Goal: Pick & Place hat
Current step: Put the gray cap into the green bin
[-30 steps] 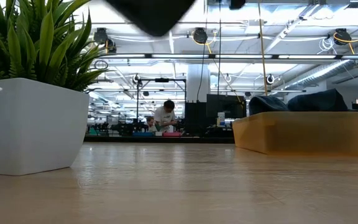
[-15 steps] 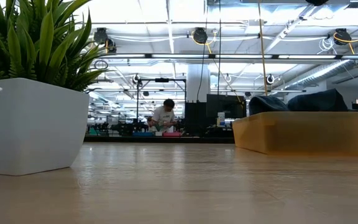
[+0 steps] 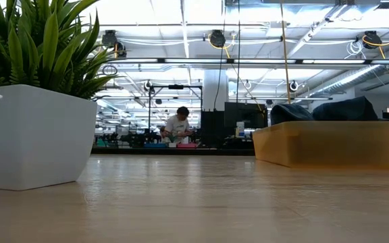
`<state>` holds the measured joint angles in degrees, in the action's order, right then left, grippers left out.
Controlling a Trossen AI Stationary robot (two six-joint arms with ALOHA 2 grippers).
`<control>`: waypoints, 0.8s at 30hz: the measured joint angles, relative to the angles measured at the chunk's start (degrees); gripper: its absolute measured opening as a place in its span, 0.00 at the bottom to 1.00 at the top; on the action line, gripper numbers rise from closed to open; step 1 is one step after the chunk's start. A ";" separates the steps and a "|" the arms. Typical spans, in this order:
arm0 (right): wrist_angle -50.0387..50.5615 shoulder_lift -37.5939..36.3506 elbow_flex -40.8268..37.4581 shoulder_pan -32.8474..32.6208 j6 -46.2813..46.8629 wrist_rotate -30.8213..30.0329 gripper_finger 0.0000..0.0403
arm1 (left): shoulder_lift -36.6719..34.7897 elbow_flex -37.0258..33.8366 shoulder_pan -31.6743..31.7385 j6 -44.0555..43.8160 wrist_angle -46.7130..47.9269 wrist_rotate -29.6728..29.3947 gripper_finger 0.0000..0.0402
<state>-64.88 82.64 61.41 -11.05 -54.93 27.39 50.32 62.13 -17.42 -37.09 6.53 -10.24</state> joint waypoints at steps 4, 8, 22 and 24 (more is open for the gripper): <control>1.08 2.24 3.22 0.27 -1.25 1.38 0.00 | 3.30 0.00 1.60 0.75 -3.71 6.03 0.48; 0.99 4.98 6.10 0.75 -1.66 3.34 0.00 | 5.83 0.00 3.51 0.46 -5.30 7.05 0.46; 0.29 8.28 8.67 2.30 -1.46 5.91 0.00 | 12.67 0.00 7.80 -2.92 -12.46 21.88 0.43; 0.63 8.28 8.92 2.43 -1.40 5.91 0.00 | 13.34 0.00 7.92 -3.62 -13.64 22.94 0.45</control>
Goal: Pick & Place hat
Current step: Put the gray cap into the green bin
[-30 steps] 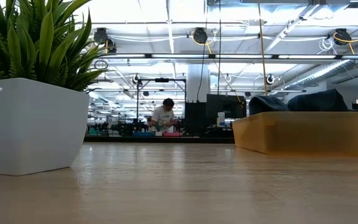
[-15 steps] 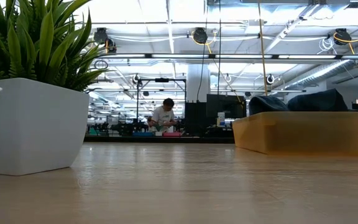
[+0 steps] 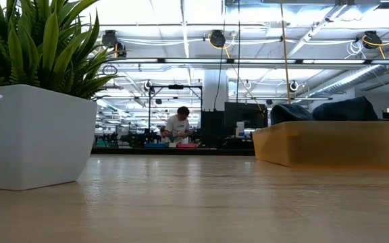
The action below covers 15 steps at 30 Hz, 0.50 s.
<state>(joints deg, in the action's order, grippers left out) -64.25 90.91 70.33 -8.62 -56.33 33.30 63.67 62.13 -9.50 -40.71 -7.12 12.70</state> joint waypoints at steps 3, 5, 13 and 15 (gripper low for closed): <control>-0.13 -0.07 0.13 0.32 0.38 0.04 0.00 | 1.00 0.00 0.11 -0.31 -2.87 2.80 0.48; 0.11 -0.03 0.13 0.34 1.36 0.04 0.00 | 1.56 0.00 0.11 -0.35 -5.09 4.83 0.50; 0.25 -0.02 0.13 0.41 1.16 0.02 0.00 | 2.62 0.00 -0.29 -0.82 -5.81 6.36 0.50; 0.22 -0.02 0.10 0.43 0.85 0.04 0.00 | 3.07 -0.02 -0.64 -0.54 -7.00 7.66 0.49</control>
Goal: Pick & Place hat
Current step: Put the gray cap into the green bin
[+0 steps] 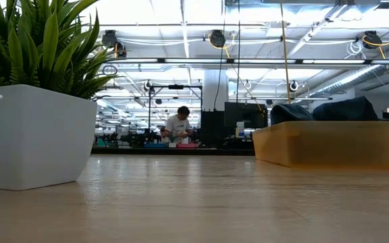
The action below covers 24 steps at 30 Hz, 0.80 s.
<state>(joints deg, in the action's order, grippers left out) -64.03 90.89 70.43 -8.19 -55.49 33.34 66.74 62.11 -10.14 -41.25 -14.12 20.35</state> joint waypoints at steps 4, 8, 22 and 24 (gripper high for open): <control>0.03 0.00 0.00 0.48 0.48 0.00 0.00 | 1.32 0.02 -0.10 -0.71 -0.54 1.26 0.47; 0.75 0.00 0.00 0.83 0.62 -0.04 0.00 | 2.51 -0.02 -0.07 -0.68 -3.83 3.59 0.45; 4.06 -0.09 0.00 1.43 0.72 -0.07 0.00 | 3.04 -0.04 -0.04 -1.30 -4.60 7.75 0.10; 4.21 -0.09 0.00 1.43 1.24 -0.02 0.00 | 3.04 -0.07 -0.06 -1.32 -4.13 7.83 0.03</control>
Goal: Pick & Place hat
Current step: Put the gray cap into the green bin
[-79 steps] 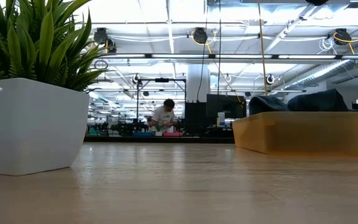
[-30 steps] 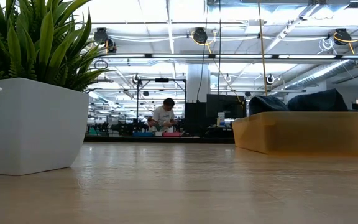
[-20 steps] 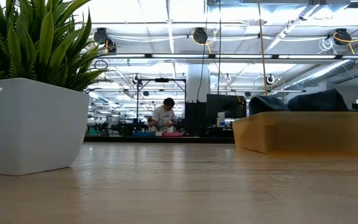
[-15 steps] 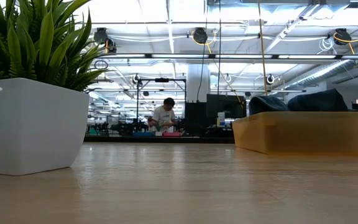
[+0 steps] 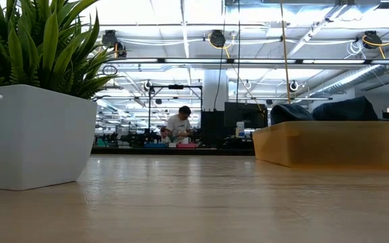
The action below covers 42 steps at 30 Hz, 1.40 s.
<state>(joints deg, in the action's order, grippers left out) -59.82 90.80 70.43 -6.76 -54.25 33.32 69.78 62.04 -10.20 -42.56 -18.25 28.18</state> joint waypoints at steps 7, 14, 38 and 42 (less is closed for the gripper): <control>1.30 0.00 0.00 0.17 2.54 -0.37 0.02 | -0.04 0.00 0.44 4.26 2.24 1.79 0.01; 2.57 0.00 0.00 0.17 3.11 -2.82 0.01 | -0.10 0.00 0.44 5.38 2.33 2.05 0.01; 8.01 0.11 -3.65 1.01 9.74 -18.43 0.04 | -10.60 0.13 2.62 12.25 11.88 -1.06 0.00; 4.77 0.04 -4.98 1.07 8.04 -20.11 0.01 | -10.76 0.11 2.66 12.03 12.23 -1.22 0.00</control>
<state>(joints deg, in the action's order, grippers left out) -55.05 90.85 65.45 -5.70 -46.21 13.21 59.02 62.15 -7.54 -30.54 -6.02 26.96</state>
